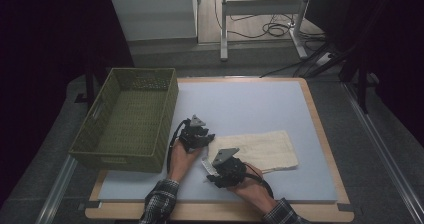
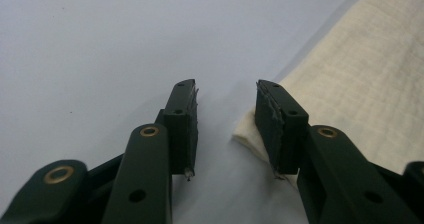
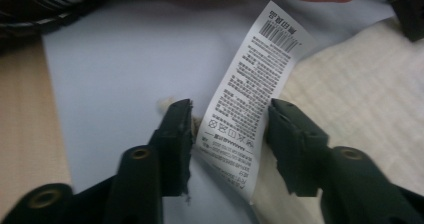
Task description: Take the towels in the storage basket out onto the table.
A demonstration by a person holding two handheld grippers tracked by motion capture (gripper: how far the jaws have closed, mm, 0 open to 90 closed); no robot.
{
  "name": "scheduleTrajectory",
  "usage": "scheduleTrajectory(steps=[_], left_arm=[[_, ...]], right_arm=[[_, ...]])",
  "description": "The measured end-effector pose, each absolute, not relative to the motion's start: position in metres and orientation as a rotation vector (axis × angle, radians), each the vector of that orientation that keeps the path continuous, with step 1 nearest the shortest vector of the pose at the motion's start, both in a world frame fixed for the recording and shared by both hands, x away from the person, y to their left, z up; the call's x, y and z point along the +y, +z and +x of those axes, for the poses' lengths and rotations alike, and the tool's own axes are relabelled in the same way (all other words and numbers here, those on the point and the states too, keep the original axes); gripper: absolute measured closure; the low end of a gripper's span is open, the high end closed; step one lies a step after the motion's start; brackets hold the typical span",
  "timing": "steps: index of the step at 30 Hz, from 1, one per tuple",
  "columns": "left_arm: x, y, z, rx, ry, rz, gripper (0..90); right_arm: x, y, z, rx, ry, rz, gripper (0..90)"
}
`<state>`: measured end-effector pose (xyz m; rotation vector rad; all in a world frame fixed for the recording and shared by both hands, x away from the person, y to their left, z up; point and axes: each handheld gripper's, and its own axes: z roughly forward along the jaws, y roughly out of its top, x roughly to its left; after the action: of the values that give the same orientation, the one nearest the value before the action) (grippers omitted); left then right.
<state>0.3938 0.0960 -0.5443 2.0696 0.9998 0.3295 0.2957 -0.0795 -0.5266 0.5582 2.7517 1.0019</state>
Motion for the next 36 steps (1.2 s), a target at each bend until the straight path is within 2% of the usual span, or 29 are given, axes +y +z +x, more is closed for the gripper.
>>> scheduleTrajectory(steps=[1,2,3,4,5,6,8,10,11,15,16,17,18,29,36], left_arm=[[0.096,-0.544,0.394,1.0,0.33,2.07,60.3],[0.095,-0.544,0.393,1.006,0.342,2.07,58.4],[0.095,-0.544,0.393,1.006,0.342,2.07,54.0],[0.095,-0.543,0.393,1.031,0.373,2.075,48.3],[0.095,-0.543,0.393,1.031,0.373,2.075,47.8],[0.095,-0.542,0.391,1.022,0.374,2.087,47.8],[0.096,-0.541,0.39,1.018,0.358,2.097,48.0],[0.096,-0.54,0.389,1.013,0.34,2.104,53.0],[0.097,-0.541,0.389,1.014,0.32,2.1,55.0],[0.1,-0.543,0.389,1.03,0.254,2.049,77.5],[0.1,-0.544,0.39,1.008,0.203,2.038,77.5],[0.099,-0.544,0.39,1.01,0.207,2.044,85.5],[0.097,-0.54,0.39,1.008,0.231,2.066,87.5],[0.09,-0.513,0.394,0.949,0.283,2.043,87.7],[0.068,-0.498,0.397,0.866,0.329,2.035,87.8]], right_arm=[[-0.079,-0.527,0.296,2.752,1.002,0.558,55.8],[-0.078,-0.526,0.294,2.735,0.977,0.547,59.6],[-0.078,-0.526,0.294,2.735,0.977,0.547,59.6],[-0.077,-0.526,0.294,2.734,0.977,0.546,66.1],[-0.077,-0.526,0.294,2.734,0.977,0.546,66.1],[-0.076,-0.526,0.293,2.743,0.975,0.536,72.9],[-0.076,-0.526,0.293,2.745,0.974,0.527,75.8],[-0.076,-0.526,0.293,2.74,0.969,0.542,82.4],[-0.076,-0.526,0.294,2.741,0.971,0.555,83.3],[-0.079,-0.526,0.299,2.757,1.009,0.585,84.6],[-0.08,-0.526,0.298,2.757,1.014,0.59,84.7],[-0.08,-0.526,0.299,2.755,1.023,0.591,84.8],[-0.082,-0.526,0.299,2.757,1.04,0.589,84.9],[-0.109,-0.505,0.3,2.686,1.204,0.605,84.9],[-0.143,-0.492,0.3,2.614,1.257,0.662,84.9]])
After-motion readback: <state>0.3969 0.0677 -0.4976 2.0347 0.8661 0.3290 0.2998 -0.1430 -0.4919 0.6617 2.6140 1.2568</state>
